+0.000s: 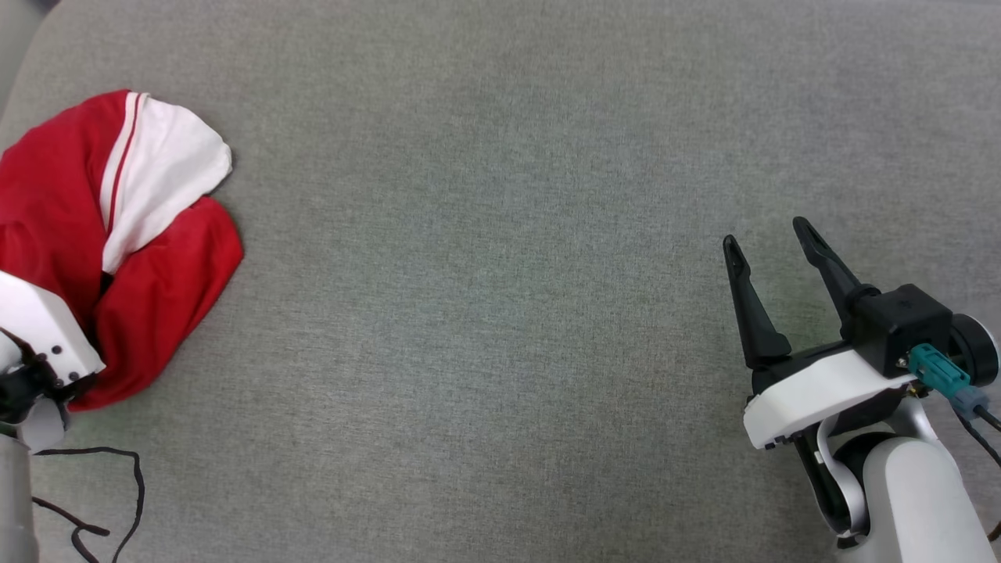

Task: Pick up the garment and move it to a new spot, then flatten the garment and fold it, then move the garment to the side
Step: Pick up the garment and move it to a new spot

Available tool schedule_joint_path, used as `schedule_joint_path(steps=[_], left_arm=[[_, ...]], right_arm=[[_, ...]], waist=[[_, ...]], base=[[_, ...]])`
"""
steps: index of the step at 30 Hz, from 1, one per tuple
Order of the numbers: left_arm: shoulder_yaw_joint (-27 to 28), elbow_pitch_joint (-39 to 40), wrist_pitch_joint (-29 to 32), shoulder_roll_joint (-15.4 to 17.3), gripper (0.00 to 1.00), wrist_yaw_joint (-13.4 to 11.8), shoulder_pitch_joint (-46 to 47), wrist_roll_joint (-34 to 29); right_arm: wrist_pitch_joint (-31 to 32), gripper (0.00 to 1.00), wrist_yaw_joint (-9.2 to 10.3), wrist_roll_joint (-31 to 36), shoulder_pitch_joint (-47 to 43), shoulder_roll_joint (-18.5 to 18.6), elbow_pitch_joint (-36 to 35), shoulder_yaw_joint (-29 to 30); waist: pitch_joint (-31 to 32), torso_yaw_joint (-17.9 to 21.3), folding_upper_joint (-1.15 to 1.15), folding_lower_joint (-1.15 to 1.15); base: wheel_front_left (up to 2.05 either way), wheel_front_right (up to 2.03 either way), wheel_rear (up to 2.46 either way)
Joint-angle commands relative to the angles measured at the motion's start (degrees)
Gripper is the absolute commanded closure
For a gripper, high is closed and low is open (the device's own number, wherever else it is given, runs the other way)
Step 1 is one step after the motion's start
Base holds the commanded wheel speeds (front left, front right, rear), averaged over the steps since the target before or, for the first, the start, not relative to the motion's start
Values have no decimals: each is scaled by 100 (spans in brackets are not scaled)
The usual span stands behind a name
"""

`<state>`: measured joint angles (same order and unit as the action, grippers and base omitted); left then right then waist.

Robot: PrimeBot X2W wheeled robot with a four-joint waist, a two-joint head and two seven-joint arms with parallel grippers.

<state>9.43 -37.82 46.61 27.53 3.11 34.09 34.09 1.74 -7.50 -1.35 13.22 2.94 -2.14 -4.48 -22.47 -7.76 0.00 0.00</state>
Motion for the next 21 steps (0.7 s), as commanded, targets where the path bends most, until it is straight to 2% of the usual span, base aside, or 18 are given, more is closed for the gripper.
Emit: schedule_joint_path(steps=[1, 8, 13, 15, 16, 21], left_arm=[[-83, -42, -135, -100, 100, 17, 31, -72], [-308, 74, -1327, 231, 100, -54, 347, -705], [-532, 214, -2295, 409, 100, -15, 616, -1147], [-595, 233, -2474, 423, 100, 6, 669, -1223], [-706, 290, -2879, 433, 100, 33, 795, -1381], [-998, 424, -3759, 333, 100, 70, 1012, -1691]], right_arm=[[-32, 0, 2, 21, 79, -9, -8, 6], [-120, 0, 2, -48, -143, -9, 125, -3], [-183, 0, 2, -157, -311, -9, 182, 23], [-189, 0, 2, -197, -349, -9, 186, 32], [-208, 0, 2, -247, -447, -9, 212, 51], [-245, 0, 2, -385, -657, -10, 270, 93]], waist=[[95, -13, 0, 0], [727, -69, 0, 0], [1230, -96, 0, 0], [1321, -95, 0, 0], [1505, -89, 0, 0], [1916, 8, 0, 0]], base=[[0, 0, 0], [0, 0, 0], [0, 0, 0], [0, 0, 0], [0, 0, 0], [0, 0, 0]])
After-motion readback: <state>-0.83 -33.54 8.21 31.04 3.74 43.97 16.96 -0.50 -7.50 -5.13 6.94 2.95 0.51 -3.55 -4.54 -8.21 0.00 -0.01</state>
